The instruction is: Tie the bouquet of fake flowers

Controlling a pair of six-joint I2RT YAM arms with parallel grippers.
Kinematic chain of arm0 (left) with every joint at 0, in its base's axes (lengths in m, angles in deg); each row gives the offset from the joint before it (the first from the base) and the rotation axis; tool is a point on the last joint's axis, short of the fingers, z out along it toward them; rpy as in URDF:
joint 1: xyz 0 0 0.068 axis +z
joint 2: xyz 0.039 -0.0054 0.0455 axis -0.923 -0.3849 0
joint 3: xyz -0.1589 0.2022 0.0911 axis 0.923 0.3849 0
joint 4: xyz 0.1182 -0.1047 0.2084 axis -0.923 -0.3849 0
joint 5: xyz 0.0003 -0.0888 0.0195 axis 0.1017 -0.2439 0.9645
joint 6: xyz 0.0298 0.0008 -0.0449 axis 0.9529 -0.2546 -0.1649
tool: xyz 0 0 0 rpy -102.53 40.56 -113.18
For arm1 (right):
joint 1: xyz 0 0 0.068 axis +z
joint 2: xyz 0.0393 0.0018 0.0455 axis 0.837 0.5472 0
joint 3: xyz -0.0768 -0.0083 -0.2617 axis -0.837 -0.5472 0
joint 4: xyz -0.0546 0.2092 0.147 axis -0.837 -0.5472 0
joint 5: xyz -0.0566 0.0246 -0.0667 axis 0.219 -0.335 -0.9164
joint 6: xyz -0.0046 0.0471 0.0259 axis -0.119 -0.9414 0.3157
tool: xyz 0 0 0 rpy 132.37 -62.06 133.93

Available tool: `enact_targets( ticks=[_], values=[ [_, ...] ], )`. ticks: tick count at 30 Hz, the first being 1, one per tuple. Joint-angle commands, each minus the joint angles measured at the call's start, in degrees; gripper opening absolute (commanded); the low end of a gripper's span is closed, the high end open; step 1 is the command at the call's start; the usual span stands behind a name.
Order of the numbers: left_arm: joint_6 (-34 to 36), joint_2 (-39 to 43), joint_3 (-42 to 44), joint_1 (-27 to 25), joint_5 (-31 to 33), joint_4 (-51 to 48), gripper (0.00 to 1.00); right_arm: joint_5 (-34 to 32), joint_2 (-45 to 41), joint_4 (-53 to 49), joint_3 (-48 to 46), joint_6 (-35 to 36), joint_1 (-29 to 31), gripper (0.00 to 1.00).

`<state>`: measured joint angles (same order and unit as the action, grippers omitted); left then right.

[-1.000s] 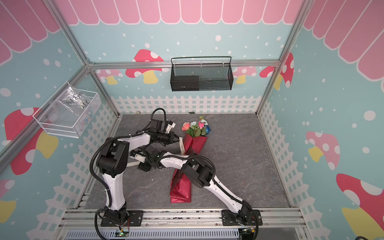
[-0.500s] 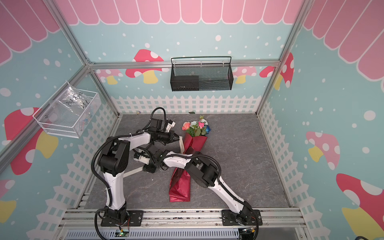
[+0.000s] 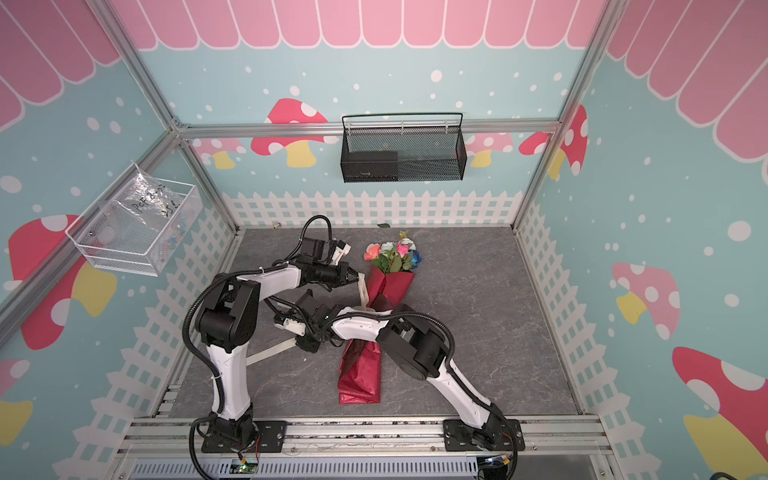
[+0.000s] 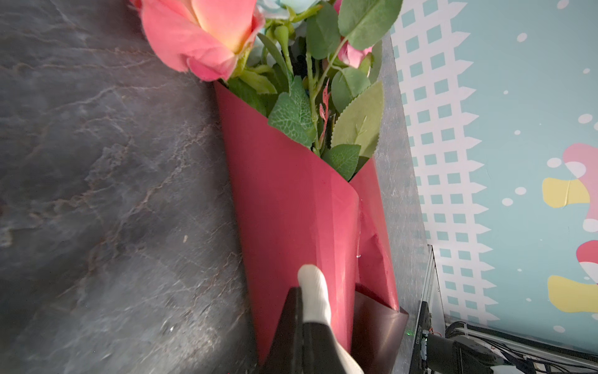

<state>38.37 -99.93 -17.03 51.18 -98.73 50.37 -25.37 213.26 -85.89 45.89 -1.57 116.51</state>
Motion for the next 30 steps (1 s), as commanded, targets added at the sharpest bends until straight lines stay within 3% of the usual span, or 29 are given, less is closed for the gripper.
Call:
enact_targets(
  ticks=[1,5,13,22,30],
  values=[
    [1.05,0.21,1.41,0.54,-0.24,1.39,0.05,-1.55,3.49,-15.75,-7.18,0.42,-0.18,0.11],
    [0.76,1.55,3.3,0.45,0.81,3.59,0.05,-1.76,-0.7,-11.95,-11.0,-2.86,-0.23,0.0],
    [1.0,5.64,8.44,-0.81,3.24,9.72,0.05,-6.35,-10.28,-3.68,-14.29,-9.04,-0.2,0.0],
    [-3.33,11.13,17.36,-1.59,5.52,25.01,0.04,-12.57,-28.41,6.84,-28.29,-14.88,-0.27,0.0],
    [-2.92,14.61,21.3,-2.09,7.88,28.72,0.01,-13.59,-42.59,13.06,-38.3,-20.08,-1.6,0.0]
  ],
)
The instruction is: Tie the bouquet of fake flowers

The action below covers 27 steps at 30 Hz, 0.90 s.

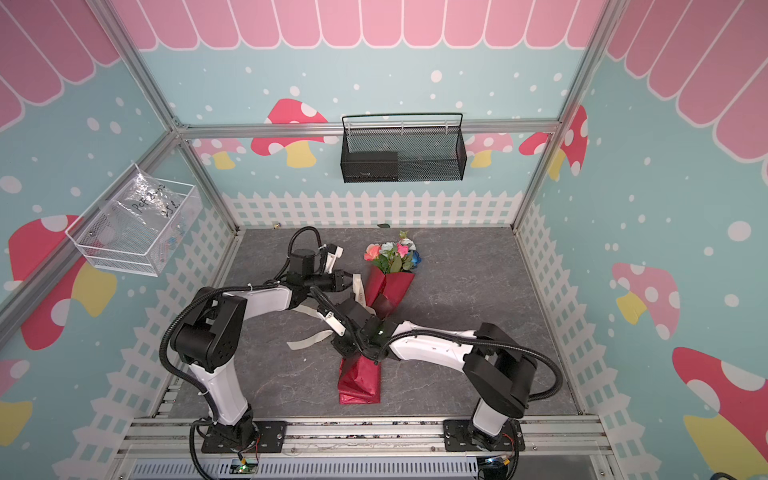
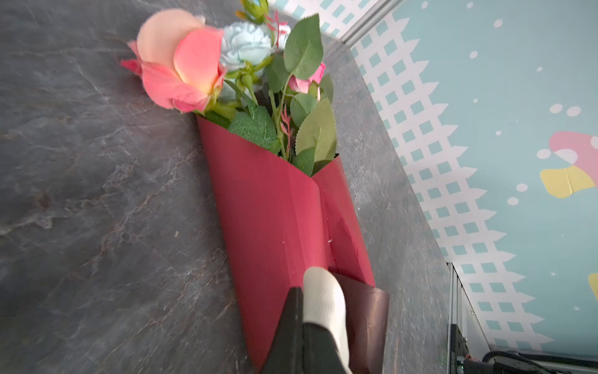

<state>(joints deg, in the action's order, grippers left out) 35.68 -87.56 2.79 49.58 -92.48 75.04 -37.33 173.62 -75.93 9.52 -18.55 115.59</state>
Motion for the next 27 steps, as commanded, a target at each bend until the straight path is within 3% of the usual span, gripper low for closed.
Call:
enact_targets(
  ticks=[1,8,14,23,27],
  values=[
    [-0.29,2.82,2.34,-0.64,2.1,5.03,0.01,-2.24,-4.69,3.13,-2.69,-3.9,-0.96,0.0],
    [-1.05,8.97,9.68,-2.14,6.35,10.66,0.0,-7.1,-19.72,3.16,-10.57,-10.1,-4.07,0.0],
    [2.25,17.18,18.28,-8.57,18.38,8.24,0.0,-10.44,-30.69,1.32,-18.31,-17.6,-7.35,0.0],
    [-1.45,29.72,31.52,-15.87,33.34,6.4,0.0,-19.9,-44.0,-0.26,-29.97,-33.11,-7.65,0.0],
    [-4.06,31.34,34.72,-18.67,36.74,6.77,0.0,-23.47,-48.08,-1.06,-33.31,-39.25,-7.64,0.0]
  ],
)
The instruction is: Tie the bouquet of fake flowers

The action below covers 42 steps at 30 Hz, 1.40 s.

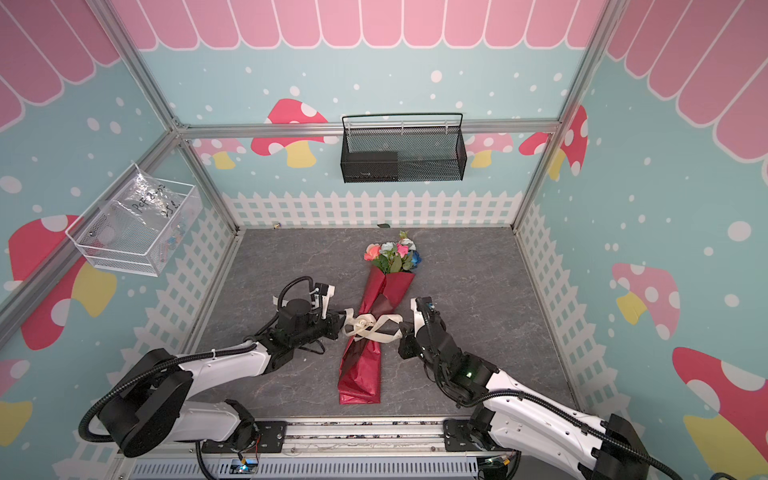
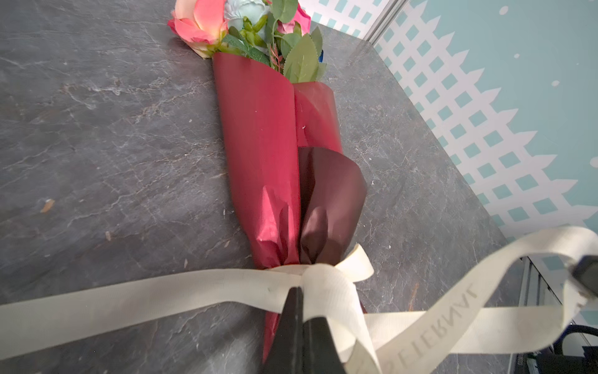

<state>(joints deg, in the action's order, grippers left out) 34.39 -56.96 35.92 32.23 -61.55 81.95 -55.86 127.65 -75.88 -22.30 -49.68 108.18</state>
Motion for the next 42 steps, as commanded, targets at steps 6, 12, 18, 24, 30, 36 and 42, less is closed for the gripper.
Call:
enact_targets(
  ticks=[6,12,18,24,30,36,42],
  values=[
    [-5.78,-0.98,4.11,-2.59,8.7,1.67,0.0,-8.25,-8.76,-0.82,-3.39,-9.33,-0.25,0.01],
    [-6.66,-3.21,4.44,-3.17,8.57,2.12,0.0,-7.79,-12.53,1.64,-2.5,-4.65,-0.28,0.01],
    [-8.02,-4.34,6.02,-3.36,10.4,2.67,0.0,-10.68,-10.6,-0.27,-3.71,-8.47,-0.27,0.03],
    [-7.84,-0.02,6.57,-3.36,16.66,-5.34,0.02,-12.26,0.5,-8.03,0.35,-12.15,-0.29,0.04],
    [-6.94,5.72,7.18,-3.45,20.42,-12.02,0.07,-10.18,11.14,-7.31,3.31,-11.72,-0.65,0.04],
    [-9.06,9.0,9.01,-3.52,22.54,-15.97,0.34,-7.09,15.98,-3.36,4.43,-9.62,-2.33,0.04],
    [-12.79,14.21,9.23,-3.84,23.42,-21.9,0.43,-3.54,19.09,-0.6,5.65,-7.83,-4.11,0.04]
  ],
)
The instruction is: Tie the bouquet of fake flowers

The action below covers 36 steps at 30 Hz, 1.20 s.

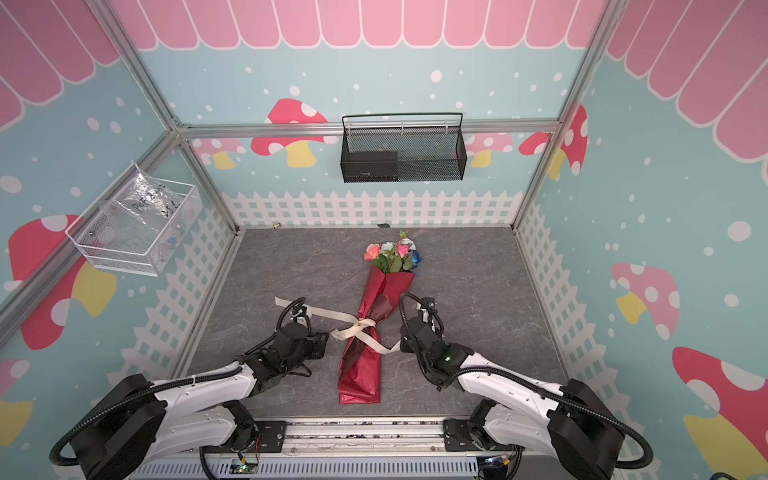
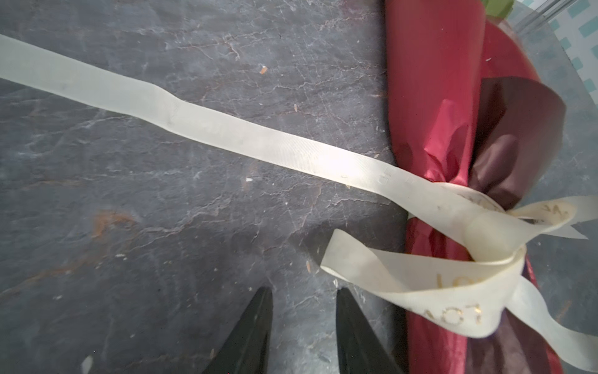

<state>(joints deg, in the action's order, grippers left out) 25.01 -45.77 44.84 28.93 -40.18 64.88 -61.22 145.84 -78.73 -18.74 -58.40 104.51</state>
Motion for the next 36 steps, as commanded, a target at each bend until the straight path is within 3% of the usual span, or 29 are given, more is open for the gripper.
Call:
enact_targets(
  ticks=[1,5,9,15,21,25,29,32,36],
  values=[
    [-4.26,4.4,0.15,-0.64,2.3,-6.66,0.43,1.81,1.21,2.2,2.37,1.12,-0.63,0.04],
    [-5.2,13.01,-1.27,-1.33,2.95,-12.81,0.43,2.64,1.23,2.22,2.82,1.67,-1.35,0.04],
    [6.06,15.53,-6.71,-1.37,-1.38,-12.09,0.56,3.12,0.77,2.22,3.01,2.17,-2.51,0.04],
    [26.93,0.54,-14.5,-1.47,-13.62,-2.5,0.54,6.35,1.47,2.16,2.67,2.46,-6.97,0.04],
    [37.82,-14.92,-20.62,-1.55,-23.26,3.17,0.53,11.45,1.61,2.05,0.71,2.2,-9.75,0.06],
    [40.63,-17.58,-23.27,-1.49,-26.0,-0.48,0.53,14.44,2.72,2.11,0.04,2.9,-9.96,0.06],
    [39.98,-18.48,-24.14,-0.82,-24.3,-3.05,0.51,16.5,4.94,2.48,0.38,4.02,-9.91,0.05],
    [39.28,-19.16,-24.86,0.04,-24.97,-4.82,0.42,16.88,5.99,2.66,0.69,4.48,-9.93,0.05],
    [39.57,-19.31,-25.13,0.51,-26.31,-7.11,0.4,17.26,6.08,2.92,0.95,4.83,-9.94,0.05]
  ],
)
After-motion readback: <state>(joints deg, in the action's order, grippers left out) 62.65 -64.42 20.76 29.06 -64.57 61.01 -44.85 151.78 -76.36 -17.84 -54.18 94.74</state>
